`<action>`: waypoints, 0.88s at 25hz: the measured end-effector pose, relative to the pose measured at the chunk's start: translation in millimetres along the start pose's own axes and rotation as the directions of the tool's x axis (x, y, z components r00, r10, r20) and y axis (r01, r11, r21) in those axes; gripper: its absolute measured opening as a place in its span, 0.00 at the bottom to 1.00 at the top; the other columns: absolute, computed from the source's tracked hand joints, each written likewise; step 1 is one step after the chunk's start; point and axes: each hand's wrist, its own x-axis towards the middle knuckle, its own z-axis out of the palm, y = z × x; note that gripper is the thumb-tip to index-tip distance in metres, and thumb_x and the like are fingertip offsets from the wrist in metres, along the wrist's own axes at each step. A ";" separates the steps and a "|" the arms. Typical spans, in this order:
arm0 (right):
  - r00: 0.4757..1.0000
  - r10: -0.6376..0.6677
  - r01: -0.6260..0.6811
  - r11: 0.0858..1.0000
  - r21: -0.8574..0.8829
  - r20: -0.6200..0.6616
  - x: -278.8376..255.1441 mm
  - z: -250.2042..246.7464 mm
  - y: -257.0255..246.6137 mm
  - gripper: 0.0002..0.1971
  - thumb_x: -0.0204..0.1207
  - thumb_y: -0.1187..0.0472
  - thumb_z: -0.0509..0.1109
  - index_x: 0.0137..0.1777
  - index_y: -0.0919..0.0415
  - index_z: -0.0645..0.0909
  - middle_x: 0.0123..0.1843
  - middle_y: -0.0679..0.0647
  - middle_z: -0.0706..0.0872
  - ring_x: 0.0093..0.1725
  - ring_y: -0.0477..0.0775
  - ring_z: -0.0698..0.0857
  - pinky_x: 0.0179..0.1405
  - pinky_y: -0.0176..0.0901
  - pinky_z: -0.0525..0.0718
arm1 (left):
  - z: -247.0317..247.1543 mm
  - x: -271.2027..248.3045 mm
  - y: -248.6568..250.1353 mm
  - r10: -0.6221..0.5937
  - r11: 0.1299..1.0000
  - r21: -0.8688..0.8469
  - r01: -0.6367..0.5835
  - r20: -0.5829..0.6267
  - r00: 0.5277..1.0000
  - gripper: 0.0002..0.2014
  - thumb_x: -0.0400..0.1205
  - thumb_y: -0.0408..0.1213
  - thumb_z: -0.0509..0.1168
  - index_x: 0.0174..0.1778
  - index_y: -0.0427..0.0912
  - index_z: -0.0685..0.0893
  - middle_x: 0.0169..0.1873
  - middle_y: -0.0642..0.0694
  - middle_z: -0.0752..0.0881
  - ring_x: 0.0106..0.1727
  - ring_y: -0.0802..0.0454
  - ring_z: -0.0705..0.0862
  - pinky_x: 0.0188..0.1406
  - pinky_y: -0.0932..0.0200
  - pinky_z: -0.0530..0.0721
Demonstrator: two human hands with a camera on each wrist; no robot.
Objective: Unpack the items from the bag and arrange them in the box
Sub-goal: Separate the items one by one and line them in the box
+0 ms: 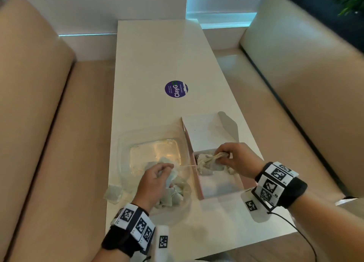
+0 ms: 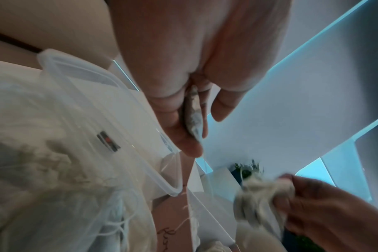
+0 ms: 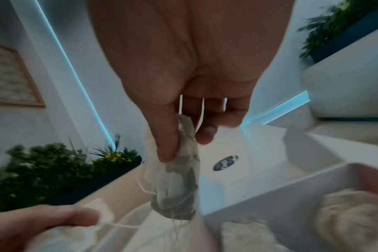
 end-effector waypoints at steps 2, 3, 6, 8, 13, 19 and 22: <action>0.996 0.083 -0.078 0.989 -0.123 0.033 -2.2 -8.2 24.0 0.05 0.70 0.63 0.74 0.45 0.56 0.87 0.38 0.45 0.85 0.39 0.47 0.81 0.41 0.39 0.74 | -7.9 -0.9 -7.7 0.013 0.999 0.033 -0.013 -0.027 1.000 0.09 0.85 0.35 0.62 0.52 0.46 0.88 0.54 0.51 0.87 0.56 0.56 0.83 0.52 0.58 0.86; 0.990 0.125 -0.111 0.974 -0.198 0.059 -2.3 -8.5 35.4 0.05 0.70 0.63 0.74 0.46 0.56 0.87 0.40 0.48 0.85 0.41 0.50 0.81 0.41 0.37 0.73 | -10.2 -2.6 -9.6 0.025 0.998 0.053 -0.023 -0.038 0.999 0.09 0.84 0.35 0.62 0.52 0.46 0.88 0.52 0.51 0.87 0.56 0.58 0.83 0.48 0.65 0.83; 0.953 0.252 -0.168 0.902 -0.397 0.170 -1.9 3.7 58.9 0.09 0.72 0.61 0.70 0.52 0.54 0.86 0.48 0.55 0.84 0.48 0.57 0.82 0.44 0.37 0.74 | -11.6 -5.0 -13.6 0.010 0.999 0.047 -0.009 -0.038 0.999 0.09 0.84 0.33 0.62 0.51 0.44 0.88 0.50 0.51 0.87 0.52 0.61 0.82 0.32 0.78 0.76; 0.927 0.301 -0.159 0.854 -0.495 0.222 0.9 17.9 67.4 0.12 0.73 0.61 0.67 0.56 0.52 0.83 0.55 0.56 0.83 0.55 0.61 0.83 0.46 0.39 0.76 | -13.2 -4.5 -15.1 0.022 0.996 0.083 -0.019 -0.035 0.999 0.09 0.84 0.34 0.63 0.49 0.47 0.88 0.49 0.53 0.87 0.51 0.62 0.82 0.34 0.75 0.75; 0.916 0.305 -0.051 0.734 -0.677 0.261 17.6 34.0 73.6 0.15 0.75 0.67 0.61 0.61 0.58 0.78 0.63 0.57 0.81 0.59 0.62 0.83 0.53 0.46 0.80 | -21.9 -2.7 -16.4 0.025 0.993 0.120 -0.020 -0.043 0.999 0.08 0.83 0.36 0.64 0.48 0.51 0.88 0.49 0.59 0.87 0.52 0.62 0.82 0.47 0.65 0.78; 0.956 0.218 0.022 0.610 -0.792 0.195 30.1 34.6 79.3 0.14 0.80 0.60 0.60 0.63 0.54 0.81 0.66 0.55 0.78 0.69 0.59 0.74 0.61 0.49 0.78 | -33.2 -2.5 -17.6 0.032 0.989 0.144 -0.024 -0.052 0.998 0.09 0.83 0.36 0.64 0.45 0.55 0.87 0.50 0.59 0.87 0.55 0.63 0.81 0.46 0.70 0.75; 0.969 0.203 -0.013 0.615 -0.788 0.142 30.2 35.2 82.6 0.17 0.80 0.57 0.59 0.66 0.54 0.78 0.67 0.54 0.78 0.69 0.58 0.73 0.63 0.49 0.77 | -34.0 -2.2 -18.0 0.033 0.989 0.148 -0.027 -0.041 0.999 0.09 0.83 0.36 0.64 0.45 0.56 0.87 0.50 0.58 0.87 0.56 0.63 0.81 0.47 0.71 0.74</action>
